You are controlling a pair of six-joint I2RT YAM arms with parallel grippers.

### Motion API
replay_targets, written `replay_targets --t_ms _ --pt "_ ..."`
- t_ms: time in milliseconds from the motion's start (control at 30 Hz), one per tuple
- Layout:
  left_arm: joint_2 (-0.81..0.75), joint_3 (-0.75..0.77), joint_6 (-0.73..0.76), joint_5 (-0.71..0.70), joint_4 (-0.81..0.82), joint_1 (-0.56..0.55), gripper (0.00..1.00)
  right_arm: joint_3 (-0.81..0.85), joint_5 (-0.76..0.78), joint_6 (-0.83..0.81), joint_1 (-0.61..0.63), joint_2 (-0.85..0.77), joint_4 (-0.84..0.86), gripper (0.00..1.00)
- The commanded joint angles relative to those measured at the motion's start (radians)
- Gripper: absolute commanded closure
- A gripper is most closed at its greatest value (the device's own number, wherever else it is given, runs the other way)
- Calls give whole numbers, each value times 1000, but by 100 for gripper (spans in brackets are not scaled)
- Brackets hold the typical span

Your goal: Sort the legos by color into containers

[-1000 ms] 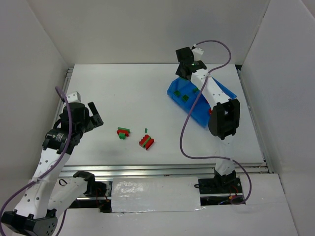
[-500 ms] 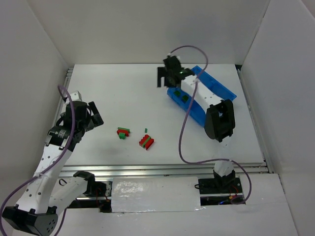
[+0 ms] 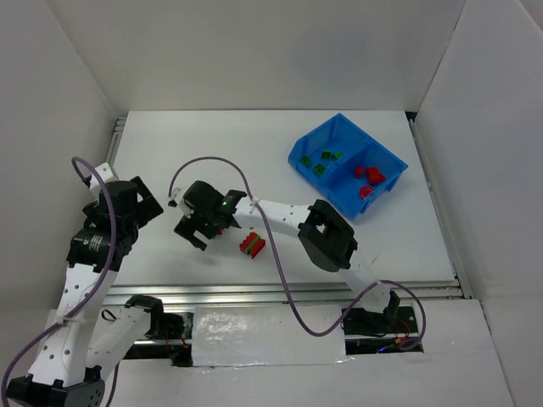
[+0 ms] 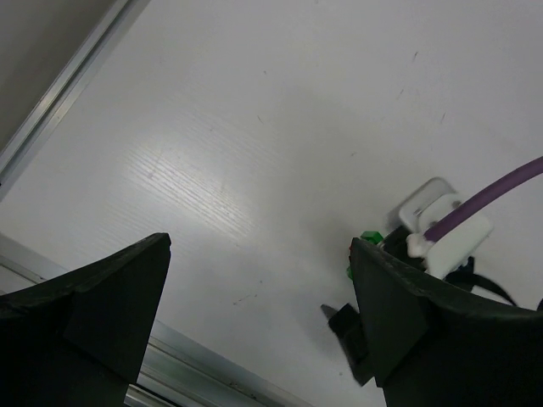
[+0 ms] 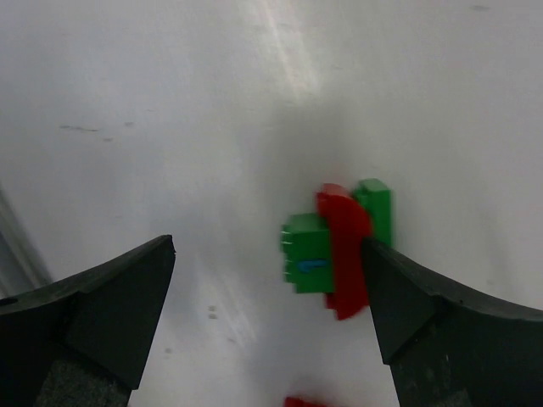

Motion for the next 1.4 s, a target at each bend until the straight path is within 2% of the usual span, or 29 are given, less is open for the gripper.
replay_targets --t_ms 0,133,233,300,467,600,733,900,933,967,1000,1033,1100,1167,1233,1267,1333,1367 --pt "21 10 17 22 27 6 0 -4 72 -49 -46 -6 24 3" --pt "30 10 32 45 37 6 1 -47 62 -78 -44 -41 62 3" --pt "27 10 37 53 41 6 1 -141 23 -83 -44 -117 119 3" --pt "23 6 42 63 49 6 0 -164 51 -83 -49 -129 162 2" --pt "27 6 45 68 50 6 0 -51 62 -92 -52 -34 64 3" --pt "24 6 43 66 50 6 0 -84 50 -87 -52 -26 114 6" --pt "27 6 43 71 50 6 0 -127 62 -81 -52 -23 164 14" --pt "23 9 31 60 44 6 0 -119 71 -81 -53 0 153 15" --pt "20 7 28 60 44 6 0 -123 69 -80 -53 2 156 23" --pt "15 9 25 59 44 6 0 -136 74 -74 -55 -3 168 37" --pt "13 7 23 60 44 6 0 -145 74 -67 -53 -6 179 37" --pt "12 7 19 62 44 6 1 -156 86 -61 -53 -10 190 48" --pt "6 4 17 82 49 6 0 -194 95 -46 -55 -29 231 61" --pt "6 0 12 108 55 6 0 -228 100 -21 -64 -58 262 70" --pt "6 0 3 126 58 6 1 -262 137 27 -73 -92 300 86" --pt "7 1 2 164 63 6 0 -314 151 46 -78 -148 318 99" --pt "10 9 -11 232 67 6 0 -388 152 80 -78 -267 384 100" --pt "13 13 -17 326 81 6 1 -468 145 86 -76 -311 406 100"
